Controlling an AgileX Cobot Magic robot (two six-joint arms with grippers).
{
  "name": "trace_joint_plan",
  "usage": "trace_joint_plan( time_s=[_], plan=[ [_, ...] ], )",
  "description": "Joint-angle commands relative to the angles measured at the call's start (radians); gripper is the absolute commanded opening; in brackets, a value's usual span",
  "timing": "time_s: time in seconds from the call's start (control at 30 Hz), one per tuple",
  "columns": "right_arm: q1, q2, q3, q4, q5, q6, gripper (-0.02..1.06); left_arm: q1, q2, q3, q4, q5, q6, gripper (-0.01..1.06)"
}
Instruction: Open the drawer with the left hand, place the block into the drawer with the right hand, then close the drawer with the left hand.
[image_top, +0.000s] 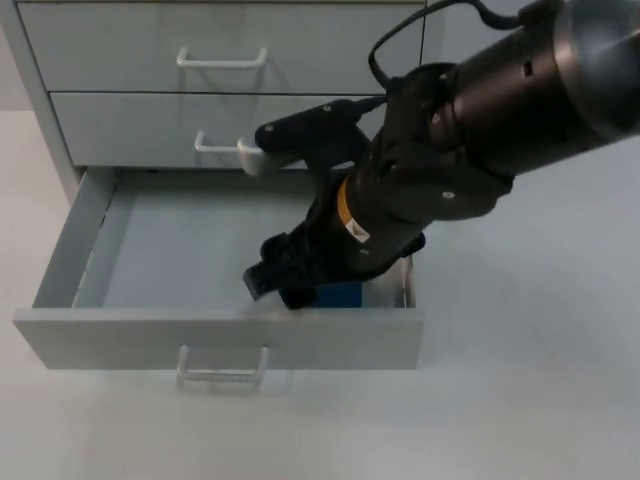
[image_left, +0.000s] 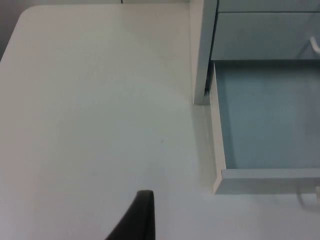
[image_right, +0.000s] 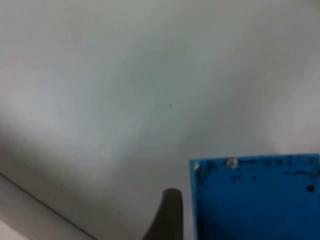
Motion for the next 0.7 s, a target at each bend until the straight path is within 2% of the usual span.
trace_joint_plan(
  time_s=[0.0,0.1,0.27,0.3,0.37,0.57,0.63,0.67],
  plan=[
    [0.004,-0.043,-0.009,0.031,0.018,0.005,0.74,0.003,-0.007,0.001,-0.006,-0.006,-0.006,1.05],
    [0.004,-0.101,-0.009,0.062,0.056,-0.026,0.74,0.003,-0.007,0.001,-0.006,-0.006,-0.006,1.05],
    [0.013,-0.277,-0.002,0.282,0.179,-0.206,0.74,0.003,-0.007,0.001,-0.006,-0.006,-0.006,1.05],
    [0.013,-0.277,-0.002,0.282,0.179,-0.206,0.74,0.003,-0.007,0.001,-0.006,-0.006,-0.006,1.05],
    [0.028,-0.341,0.036,0.340,0.201,-0.278,0.74,0.003,-0.007,0.001,-0.006,-0.006,-0.006,1.05],
    [0.072,-0.476,0.201,0.352,0.193,-0.280,0.74,0.003,-0.007,0.001,-0.004,-0.006,-0.006,1.05],
    [0.073,-0.523,0.295,0.359,0.165,-0.275,0.74,0.003,-0.007,0.001,-0.002,-0.008,-0.006,1.05],
    [0.073,-0.523,0.295,0.359,0.165,-0.275,0.74,0.003,-0.007,0.001,-0.002,-0.008,-0.006,1.05]
  ],
)
